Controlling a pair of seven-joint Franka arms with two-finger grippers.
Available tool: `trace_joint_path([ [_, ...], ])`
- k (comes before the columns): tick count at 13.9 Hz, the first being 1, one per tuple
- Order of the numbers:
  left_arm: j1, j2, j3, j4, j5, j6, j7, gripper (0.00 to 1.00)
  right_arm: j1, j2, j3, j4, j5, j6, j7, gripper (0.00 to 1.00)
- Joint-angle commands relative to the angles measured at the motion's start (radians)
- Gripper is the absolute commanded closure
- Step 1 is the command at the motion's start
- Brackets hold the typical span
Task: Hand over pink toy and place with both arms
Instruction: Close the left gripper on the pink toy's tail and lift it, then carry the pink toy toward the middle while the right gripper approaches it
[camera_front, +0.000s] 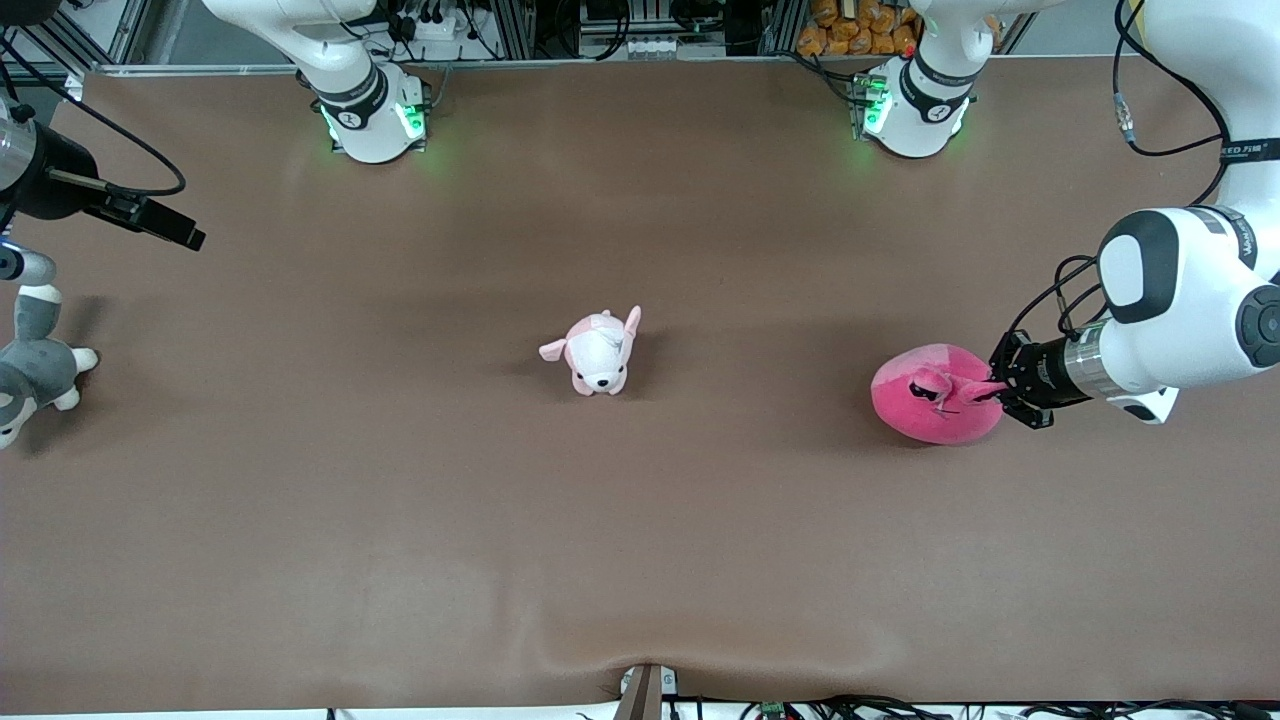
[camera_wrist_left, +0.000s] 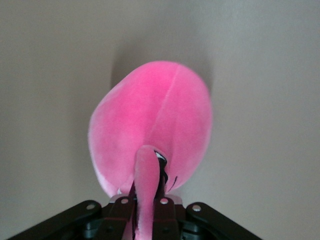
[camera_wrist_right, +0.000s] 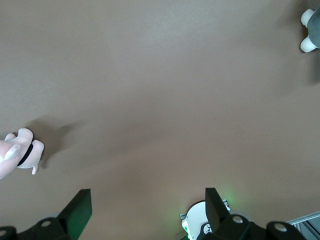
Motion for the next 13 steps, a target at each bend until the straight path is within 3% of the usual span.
trace_joint_path([
  [1, 0.009, 0.005, -0.042, 0.131, -0.089, -0.108, 0.01, 1.0, 0.01, -0.005, -0.004, 0.001, 0.013, -0.008, 0.025, 0.0],
  [5, -0.008, -0.006, -0.087, 0.242, -0.204, -0.21, -0.05, 1.0, 0.086, -0.005, -0.002, 0.001, 0.037, -0.007, 0.21, 0.0],
  [9, -0.003, -0.01, -0.202, 0.32, -0.264, -0.224, -0.216, 1.0, 0.244, 0.038, -0.002, 0.012, 0.157, 0.016, 0.697, 0.0],
  [13, -0.012, -0.009, -0.277, 0.369, -0.303, -0.222, -0.254, 1.0, 0.362, 0.118, -0.004, 0.047, 0.281, 0.191, 1.182, 0.0],
])
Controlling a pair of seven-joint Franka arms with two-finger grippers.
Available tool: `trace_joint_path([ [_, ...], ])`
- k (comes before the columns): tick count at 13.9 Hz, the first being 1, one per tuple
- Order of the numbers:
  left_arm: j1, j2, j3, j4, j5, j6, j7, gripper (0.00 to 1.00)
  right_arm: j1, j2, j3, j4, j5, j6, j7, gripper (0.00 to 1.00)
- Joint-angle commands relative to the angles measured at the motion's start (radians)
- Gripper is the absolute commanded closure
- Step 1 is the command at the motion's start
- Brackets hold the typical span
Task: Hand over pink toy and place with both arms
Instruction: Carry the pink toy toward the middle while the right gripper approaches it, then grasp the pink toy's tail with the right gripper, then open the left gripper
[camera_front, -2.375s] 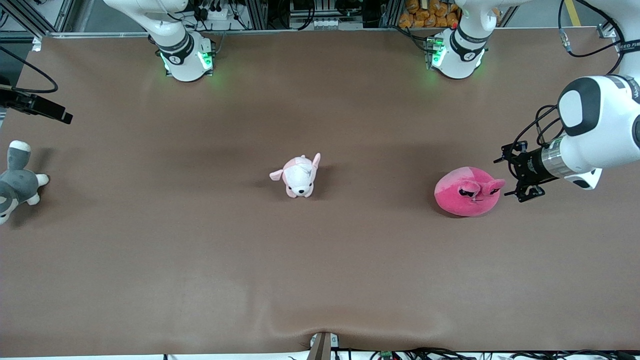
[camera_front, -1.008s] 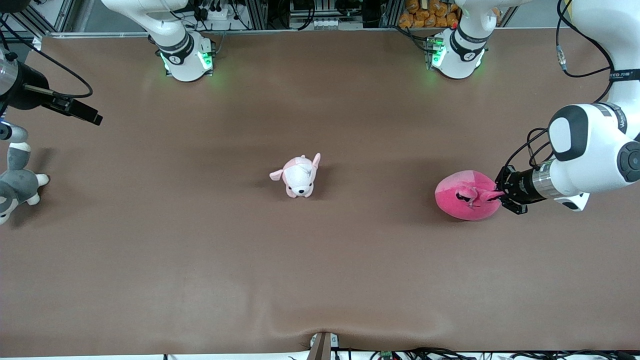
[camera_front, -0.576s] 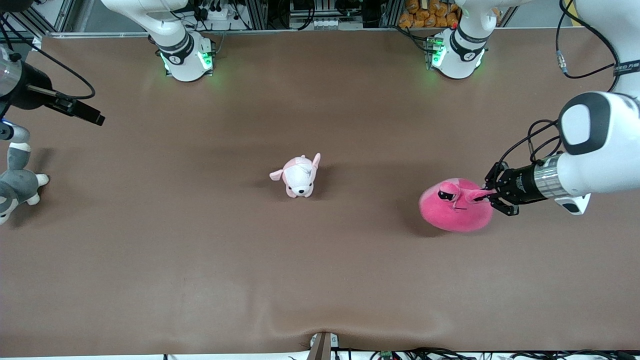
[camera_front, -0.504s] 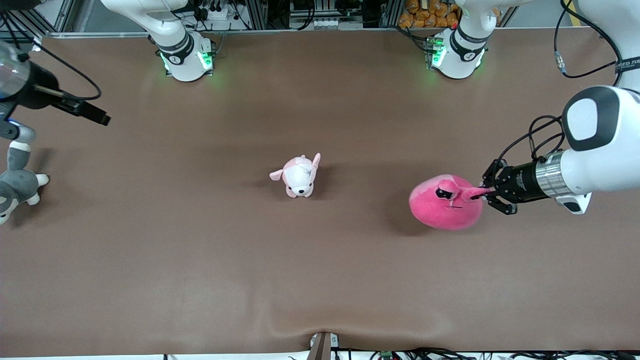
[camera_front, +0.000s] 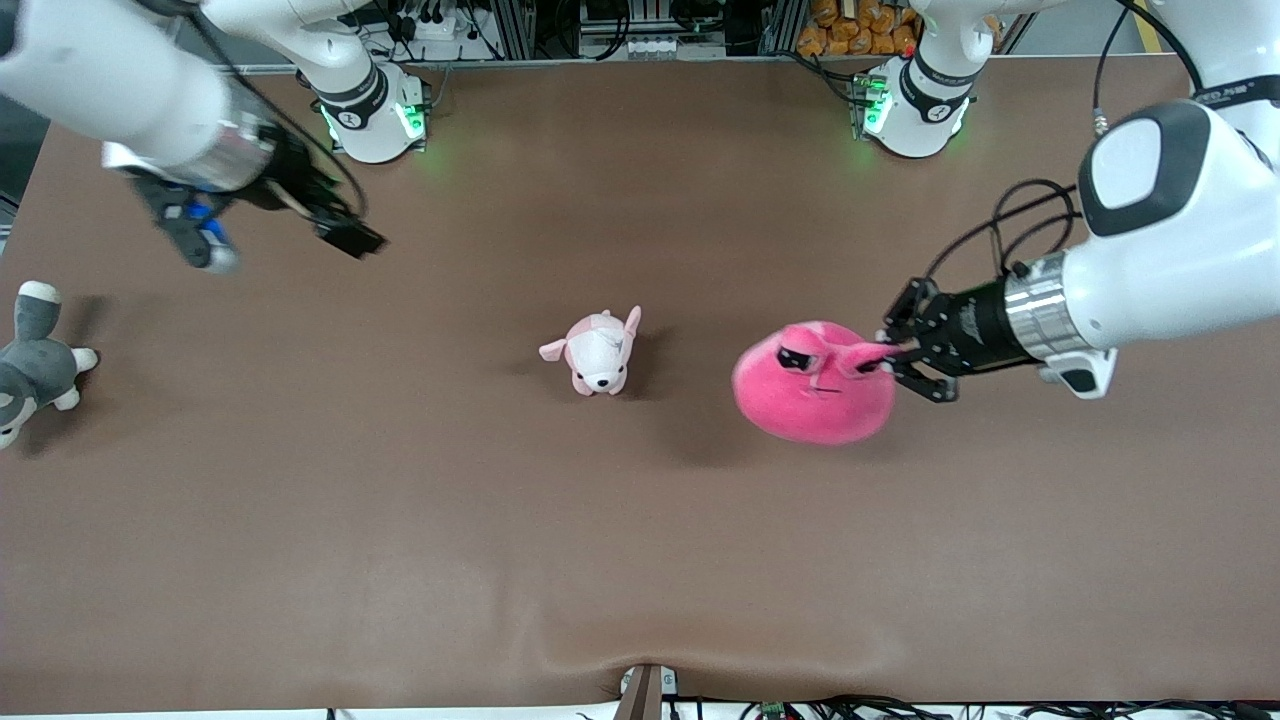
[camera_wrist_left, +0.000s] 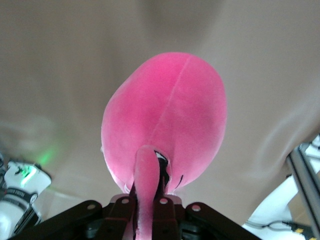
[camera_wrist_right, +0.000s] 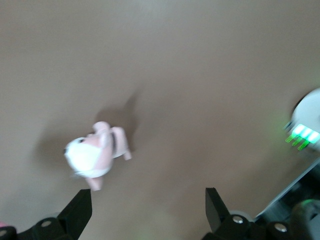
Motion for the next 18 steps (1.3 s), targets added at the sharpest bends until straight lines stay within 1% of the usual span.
trace_joint_path([
  [1, 0.004, 0.0, -0.04, 0.036, -0.034, -0.023, -0.035, 1.0, 0.066, 0.088, -0.013, 0.074, 0.065, 0.084, 0.297, 0.0],
  [2, 0.003, 0.004, -0.057, 0.056, -0.038, -0.021, -0.04, 1.0, 0.101, 0.131, -0.013, 0.114, 0.066, 0.116, 0.411, 0.0],
  [4, 0.0, 0.003, -0.112, 0.063, -0.048, -0.014, -0.045, 1.0, 0.157, 0.21, -0.011, 0.18, 0.07, 0.225, 0.646, 0.0],
  [6, -0.028, 0.001, -0.125, 0.063, -0.046, 0.017, -0.124, 1.0, 0.195, 0.244, -0.011, 0.19, 0.074, 0.352, 0.804, 0.0],
  [8, -0.054, 0.004, -0.133, 0.063, -0.046, 0.058, -0.176, 1.0, 0.224, 0.269, -0.011, 0.191, 0.082, 0.438, 0.893, 0.0],
  [9, -0.075, 0.004, -0.13, 0.062, -0.04, 0.071, -0.186, 1.0, 0.25, 0.274, -0.011, 0.191, 0.096, 0.489, 0.95, 0.0],
  [11, -0.089, 0.015, -0.133, 0.06, -0.046, 0.095, -0.195, 1.0, 0.293, 0.278, -0.011, 0.191, 0.096, 0.57, 1.028, 0.0],
  [13, -0.13, 0.02, -0.13, 0.059, -0.034, 0.129, -0.227, 1.0, 0.303, 0.284, -0.011, 0.193, 0.103, 0.585, 1.068, 0.0],
  [15, -0.14, 0.03, -0.13, 0.056, -0.034, 0.15, -0.236, 1.0, 0.346, 0.289, -0.013, 0.191, 0.103, 0.595, 1.079, 0.0],
  [16, -0.15, 0.038, -0.13, 0.056, -0.034, 0.155, -0.236, 1.0, 0.352, 0.312, -0.013, 0.193, 0.102, 0.595, 1.081, 0.13],
  [17, -0.157, 0.04, -0.13, 0.056, -0.034, 0.155, -0.236, 1.0, 0.352, 0.327, -0.014, 0.191, 0.094, 0.594, 1.079, 0.6],
  [18, -0.158, 0.043, -0.13, 0.056, -0.034, 0.157, -0.236, 1.0, 0.349, 0.335, -0.016, 0.191, 0.088, 0.595, 1.073, 1.0],
])
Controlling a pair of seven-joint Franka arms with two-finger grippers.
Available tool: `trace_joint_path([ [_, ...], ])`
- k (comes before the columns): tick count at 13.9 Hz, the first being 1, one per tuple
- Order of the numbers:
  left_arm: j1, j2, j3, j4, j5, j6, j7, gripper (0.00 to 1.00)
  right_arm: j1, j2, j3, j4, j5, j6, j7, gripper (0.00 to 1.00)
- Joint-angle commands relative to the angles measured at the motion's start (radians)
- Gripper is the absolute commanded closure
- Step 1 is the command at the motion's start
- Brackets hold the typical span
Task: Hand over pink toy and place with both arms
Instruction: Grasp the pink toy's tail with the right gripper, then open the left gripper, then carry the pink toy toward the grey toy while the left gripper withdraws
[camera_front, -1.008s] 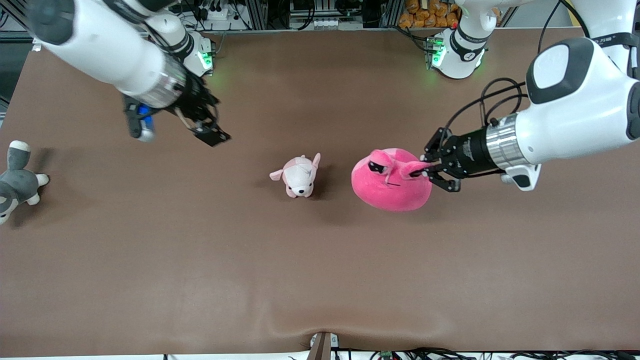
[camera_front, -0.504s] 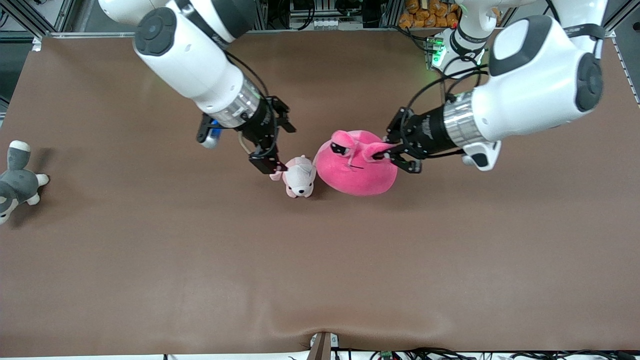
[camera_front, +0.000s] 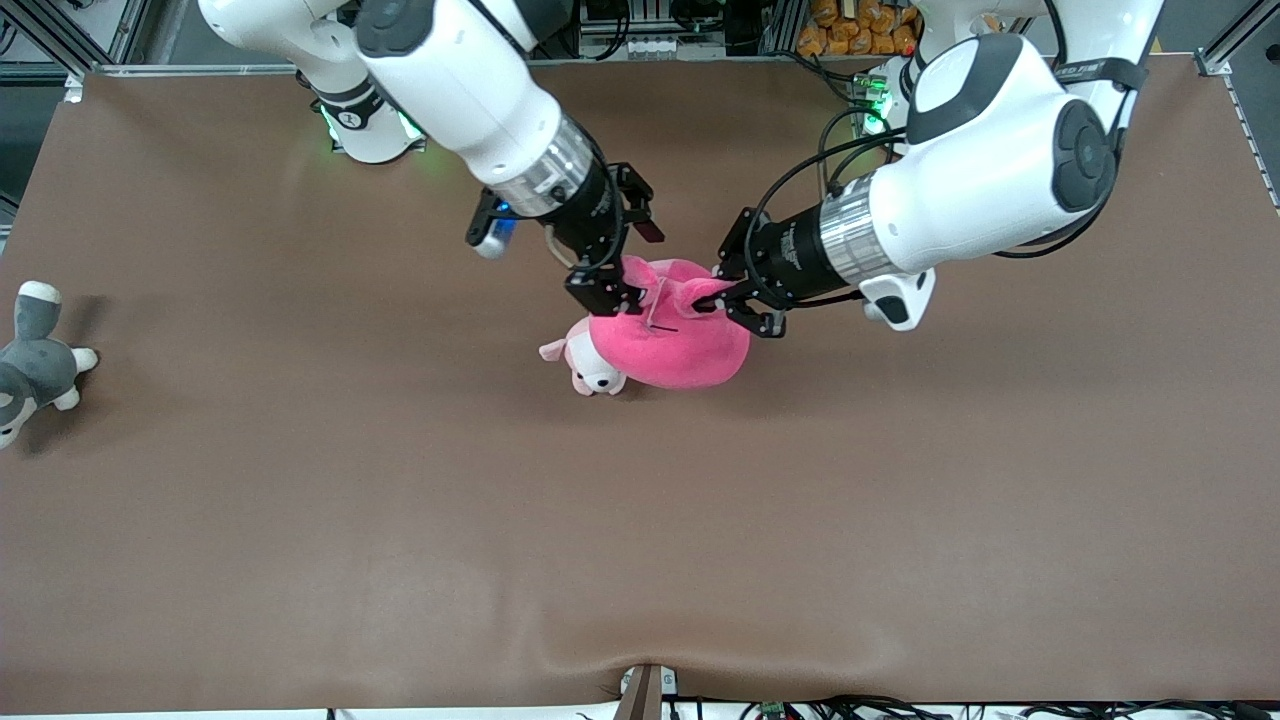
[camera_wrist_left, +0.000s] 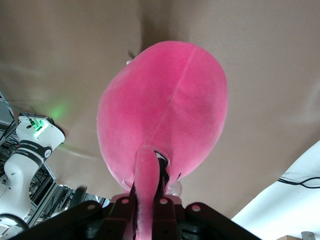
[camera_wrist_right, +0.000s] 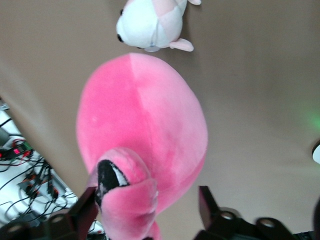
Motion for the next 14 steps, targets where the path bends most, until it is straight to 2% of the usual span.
trace_joint_path([
  [1, -0.009, 0.015, 0.0, 0.012, -0.005, 0.013, -0.017, 1.0, 0.005, 0.053, -0.015, 0.027, -0.009, 0.005, 0.007, 1.0],
  [3, -0.011, 0.015, 0.0, 0.012, -0.005, 0.013, -0.017, 1.0, 0.011, 0.059, -0.015, 0.027, -0.08, 0.005, 0.016, 1.0],
  [10, -0.005, 0.019, 0.006, 0.011, -0.005, 0.011, -0.008, 1.0, -0.043, 0.056, -0.02, 0.028, -0.088, -0.006, 0.012, 1.0],
  [11, 0.004, 0.019, 0.008, 0.011, -0.005, 0.011, -0.002, 0.66, -0.044, 0.054, -0.02, 0.028, -0.088, -0.008, 0.013, 1.0],
  [12, 0.012, 0.019, 0.01, 0.012, -0.006, 0.011, -0.002, 0.01, -0.044, 0.054, -0.021, 0.028, -0.088, -0.012, 0.016, 1.0],
  [14, 0.026, 0.008, 0.013, 0.016, 0.001, 0.004, -0.003, 0.0, -0.049, 0.054, -0.021, 0.028, -0.088, -0.014, 0.016, 1.0],
])
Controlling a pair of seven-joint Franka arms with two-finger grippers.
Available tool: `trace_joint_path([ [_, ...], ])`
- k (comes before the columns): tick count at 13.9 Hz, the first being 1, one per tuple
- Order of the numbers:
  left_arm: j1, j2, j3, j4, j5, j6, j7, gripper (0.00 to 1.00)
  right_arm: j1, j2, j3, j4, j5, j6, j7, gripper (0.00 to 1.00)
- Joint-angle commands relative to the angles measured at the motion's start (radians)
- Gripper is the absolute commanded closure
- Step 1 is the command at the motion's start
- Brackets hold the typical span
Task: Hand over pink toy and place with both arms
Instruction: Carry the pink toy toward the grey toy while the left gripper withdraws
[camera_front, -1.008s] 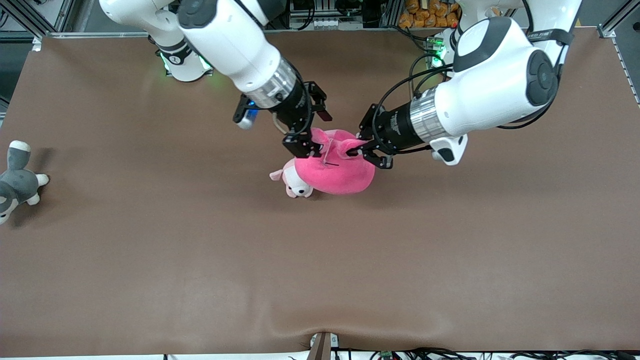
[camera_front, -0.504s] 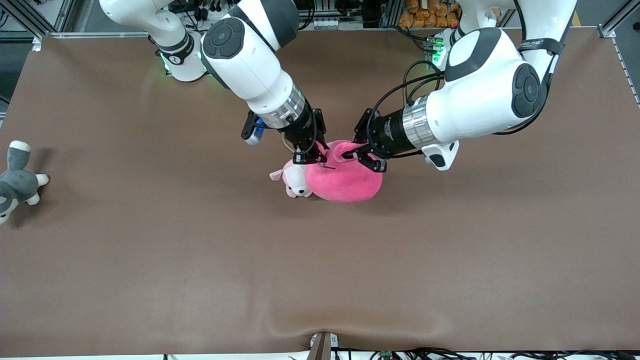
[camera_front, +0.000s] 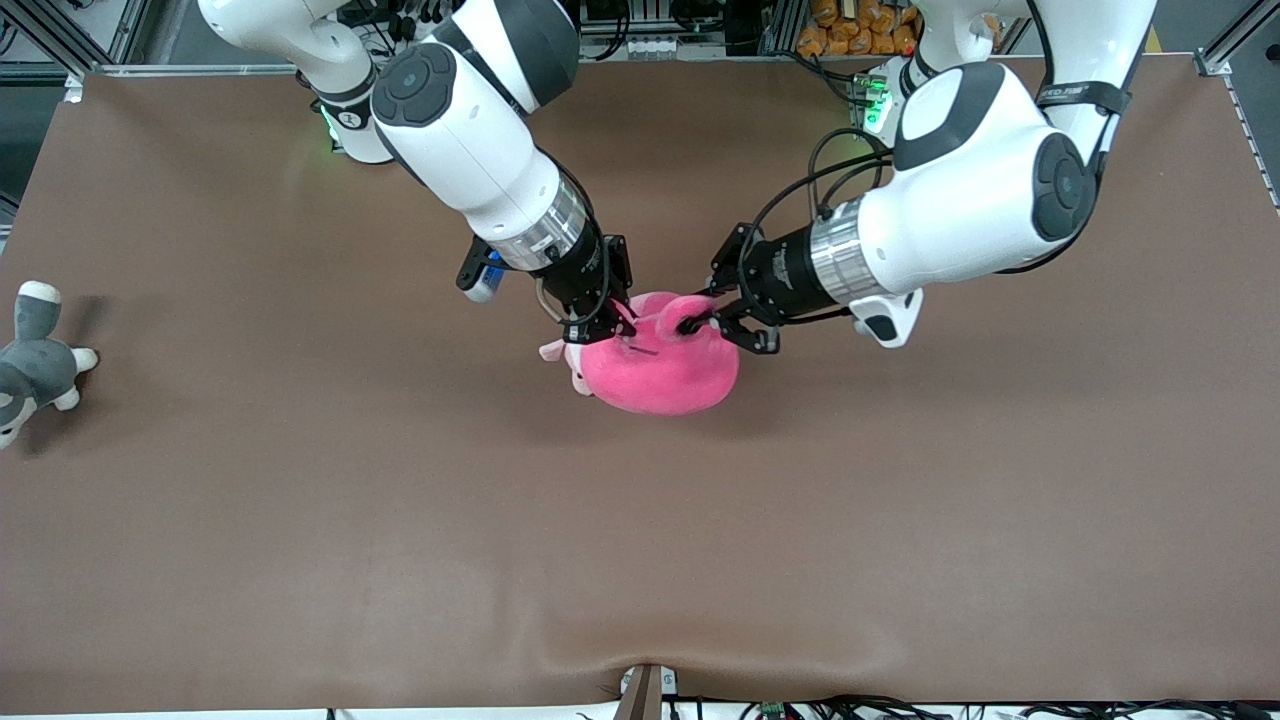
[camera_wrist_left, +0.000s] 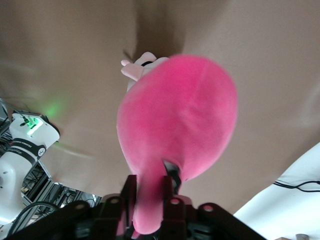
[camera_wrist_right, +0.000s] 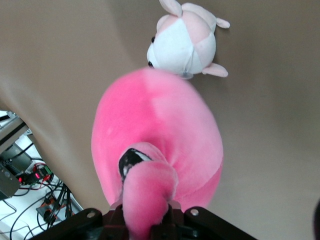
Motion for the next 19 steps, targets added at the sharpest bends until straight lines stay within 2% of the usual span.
trace_joint_path([
  [1, 0.034, -0.025, 0.002, 0.01, 0.021, -0.03, 0.0, 0.0, -0.021, -0.005, 0.002, 0.008, -0.018, -0.014, 0.012, 1.0],
  [3, 0.059, -0.044, 0.001, 0.01, 0.064, -0.077, 0.014, 0.0, -0.072, -0.007, 0.005, 0.009, -0.023, -0.05, 0.006, 1.0],
  [5, 0.065, -0.071, 0.001, 0.012, 0.142, -0.125, 0.064, 0.0, -0.112, -0.016, 0.003, 0.029, -0.026, -0.124, -0.081, 1.0],
  [9, 0.094, -0.107, -0.002, 0.012, 0.309, -0.281, 0.275, 0.0, -0.283, -0.05, 0.006, 0.025, -0.018, -0.3, -0.366, 1.0],
  [12, 0.103, -0.146, -0.001, 0.012, 0.415, -0.358, 0.479, 0.0, -0.411, -0.047, 0.006, -0.033, -0.018, -0.402, -0.669, 1.0],
  [15, 0.115, -0.174, 0.005, 0.012, 0.465, -0.445, 0.816, 0.0, -0.565, -0.045, 0.005, -0.138, -0.024, -0.417, -0.912, 1.0],
  [19, 0.148, -0.189, 0.004, 0.012, 0.537, -0.531, 1.036, 0.0, -0.759, -0.015, 0.006, -0.276, -0.018, -0.304, -1.107, 1.0],
])
